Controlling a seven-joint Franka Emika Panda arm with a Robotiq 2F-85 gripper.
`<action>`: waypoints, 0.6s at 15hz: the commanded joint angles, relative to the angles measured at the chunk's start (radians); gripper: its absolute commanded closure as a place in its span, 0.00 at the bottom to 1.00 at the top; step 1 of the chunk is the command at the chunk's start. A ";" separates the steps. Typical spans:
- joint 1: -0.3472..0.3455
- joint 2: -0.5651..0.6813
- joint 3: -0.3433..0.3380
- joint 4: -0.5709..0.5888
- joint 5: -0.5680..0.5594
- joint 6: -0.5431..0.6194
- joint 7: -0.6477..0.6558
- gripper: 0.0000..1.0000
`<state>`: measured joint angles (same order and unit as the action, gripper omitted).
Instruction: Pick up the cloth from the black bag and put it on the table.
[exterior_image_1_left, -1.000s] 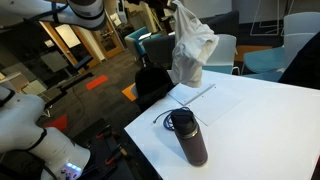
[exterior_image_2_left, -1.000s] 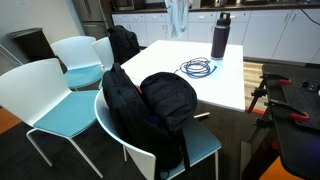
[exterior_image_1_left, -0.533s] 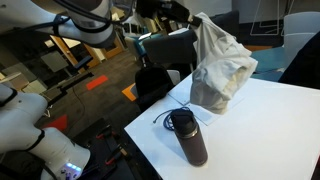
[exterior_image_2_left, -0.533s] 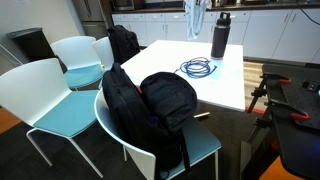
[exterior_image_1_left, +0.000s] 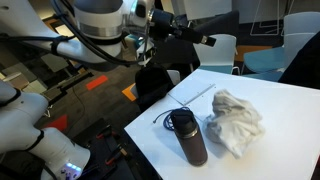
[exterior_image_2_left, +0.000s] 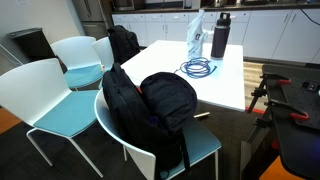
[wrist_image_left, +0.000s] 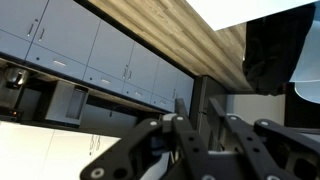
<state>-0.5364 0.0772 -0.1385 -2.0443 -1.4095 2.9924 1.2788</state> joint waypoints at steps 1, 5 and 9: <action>0.020 -0.001 0.004 0.035 -0.170 -0.018 0.189 0.40; 0.038 -0.030 0.036 -0.043 -0.112 0.111 0.125 0.09; 0.058 -0.039 0.083 -0.119 0.020 0.301 0.034 0.00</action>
<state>-0.4855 0.0705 -0.0781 -2.0911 -1.4633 3.1802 1.3750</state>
